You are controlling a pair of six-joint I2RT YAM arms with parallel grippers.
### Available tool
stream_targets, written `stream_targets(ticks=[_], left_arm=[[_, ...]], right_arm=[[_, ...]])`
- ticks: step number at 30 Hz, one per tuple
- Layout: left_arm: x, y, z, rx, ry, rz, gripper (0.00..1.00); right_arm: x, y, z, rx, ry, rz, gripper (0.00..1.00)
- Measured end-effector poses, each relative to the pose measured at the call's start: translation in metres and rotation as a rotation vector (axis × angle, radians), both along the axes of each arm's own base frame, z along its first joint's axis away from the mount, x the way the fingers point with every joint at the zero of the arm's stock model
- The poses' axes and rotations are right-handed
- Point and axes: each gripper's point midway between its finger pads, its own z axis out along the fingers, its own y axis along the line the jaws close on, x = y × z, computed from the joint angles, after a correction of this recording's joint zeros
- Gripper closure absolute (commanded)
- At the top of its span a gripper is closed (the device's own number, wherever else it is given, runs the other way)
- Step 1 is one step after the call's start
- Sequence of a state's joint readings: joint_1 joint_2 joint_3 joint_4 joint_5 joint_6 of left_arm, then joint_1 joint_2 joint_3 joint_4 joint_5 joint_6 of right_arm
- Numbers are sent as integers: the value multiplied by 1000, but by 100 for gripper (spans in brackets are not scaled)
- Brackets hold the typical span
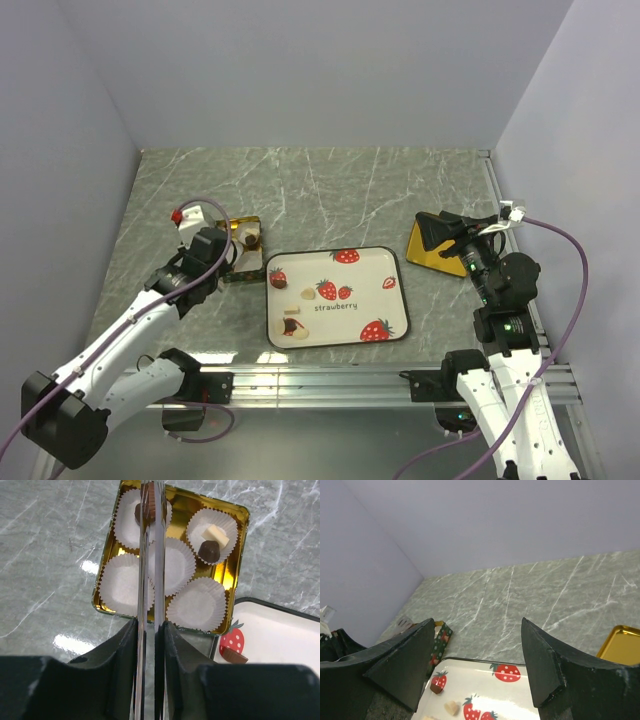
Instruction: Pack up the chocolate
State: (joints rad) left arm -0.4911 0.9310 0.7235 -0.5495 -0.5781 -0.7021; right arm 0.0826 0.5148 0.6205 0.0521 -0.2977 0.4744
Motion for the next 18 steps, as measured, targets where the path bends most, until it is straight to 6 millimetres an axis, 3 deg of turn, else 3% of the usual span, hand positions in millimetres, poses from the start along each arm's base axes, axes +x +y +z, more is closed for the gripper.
stream_targets(ticks=[6,11,18], left_arm=[[-3,1,-1,-3,5,14,65],[-6,1,-3,2,13,16,55],[-6,1,-3,-4,14,24,57]], right_arm=[[0,1,0,0,-1,3,24],[-1,2,0,0,-1,8,24],[-1,2,0,0,0,9,24]])
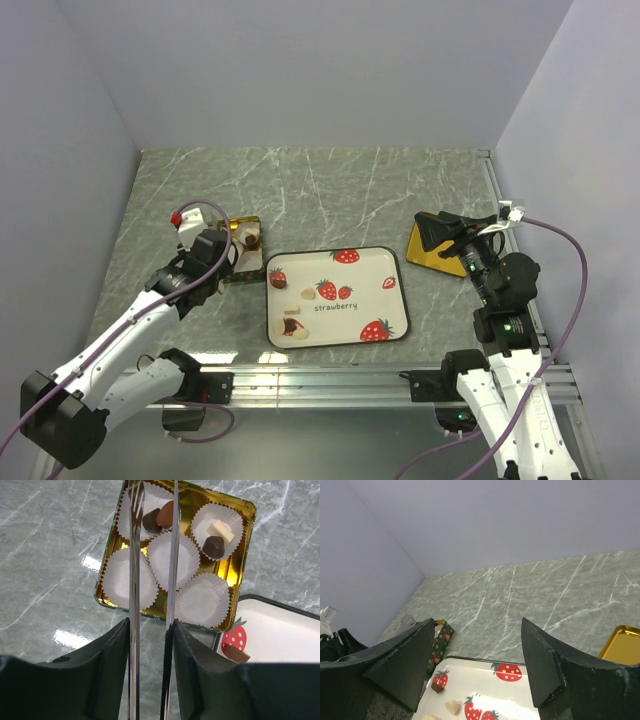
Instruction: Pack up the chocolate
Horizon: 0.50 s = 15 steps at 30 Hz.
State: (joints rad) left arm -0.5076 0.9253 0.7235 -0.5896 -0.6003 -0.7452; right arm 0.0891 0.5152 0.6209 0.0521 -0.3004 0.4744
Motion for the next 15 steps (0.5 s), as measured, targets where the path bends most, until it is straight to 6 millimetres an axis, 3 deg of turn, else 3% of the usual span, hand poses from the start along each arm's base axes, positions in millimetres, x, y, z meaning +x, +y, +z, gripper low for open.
stream_targets(ticks=[8,15], left_arm=[[-2,-5,4,-1,-18,-19,62],[-9,-28,8,2,-31,-115,63]], right_arm=[[0,0,0,0,0,0,24],[1,0,-1,0,4,0,24]])
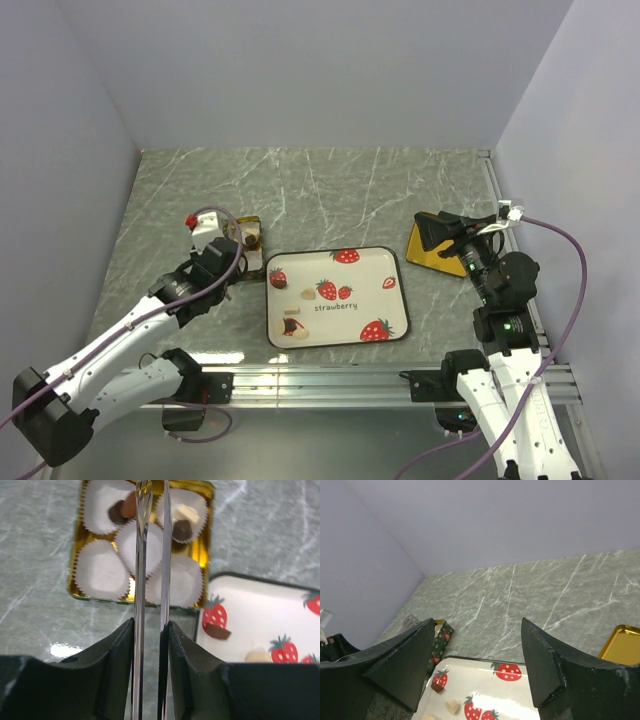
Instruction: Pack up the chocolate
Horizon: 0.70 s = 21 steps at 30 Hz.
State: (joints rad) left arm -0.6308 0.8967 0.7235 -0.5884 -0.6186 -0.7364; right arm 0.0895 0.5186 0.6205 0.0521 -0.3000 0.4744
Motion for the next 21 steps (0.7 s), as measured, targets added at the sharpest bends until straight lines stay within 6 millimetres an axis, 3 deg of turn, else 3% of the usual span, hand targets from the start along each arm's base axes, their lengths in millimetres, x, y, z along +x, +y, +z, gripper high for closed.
stream_targets(ticks=[12,21], left_arm=[[-38,-70,6,-15,-5,-336,62],[-70,-107,3,-48,28,-525,63]], right_arm=[[3,-2,-2,0,8,-16,24],[5,-4,-4,-2,14,-28,24]])
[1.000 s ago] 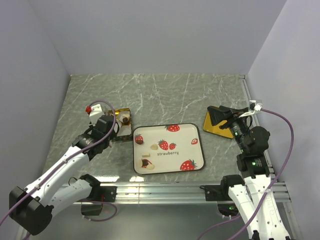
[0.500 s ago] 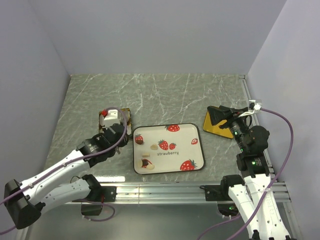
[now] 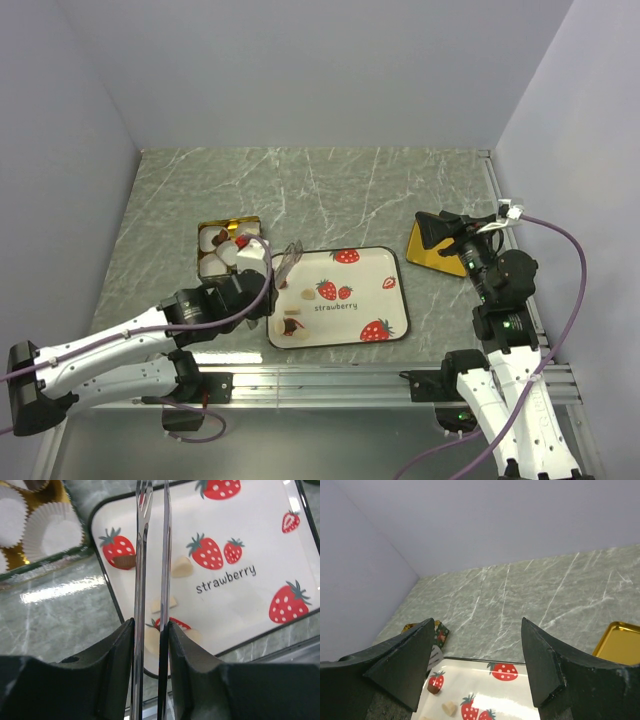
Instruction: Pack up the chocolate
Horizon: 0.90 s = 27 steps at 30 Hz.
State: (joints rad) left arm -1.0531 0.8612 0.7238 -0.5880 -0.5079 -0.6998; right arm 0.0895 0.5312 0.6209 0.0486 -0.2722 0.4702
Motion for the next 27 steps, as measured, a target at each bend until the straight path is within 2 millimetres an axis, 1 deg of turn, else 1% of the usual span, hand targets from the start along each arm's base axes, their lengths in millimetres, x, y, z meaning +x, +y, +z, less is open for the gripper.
stream_targets(ticks=[4,8,14,17,19,27], left_arm=[[-13,-12,-3,-5,13,-49,62],[-23,-18,-10,-3,29,-76,61],[-37,-28,-26,45,60,-111,61],[-45,-28,-37,91,79,-115,61],[-49,-27,-41,108,86,-111,60],[-56,-27,-41,93,89,-97,59]], right_arm=[[3,0,-4,-1,14,1,24],[4,0,-5,-2,20,0,24],[4,1,-5,-2,20,1,24],[4,1,-5,-2,20,1,24],[4,1,-5,-2,20,1,24],[4,1,-5,-2,20,2,24]])
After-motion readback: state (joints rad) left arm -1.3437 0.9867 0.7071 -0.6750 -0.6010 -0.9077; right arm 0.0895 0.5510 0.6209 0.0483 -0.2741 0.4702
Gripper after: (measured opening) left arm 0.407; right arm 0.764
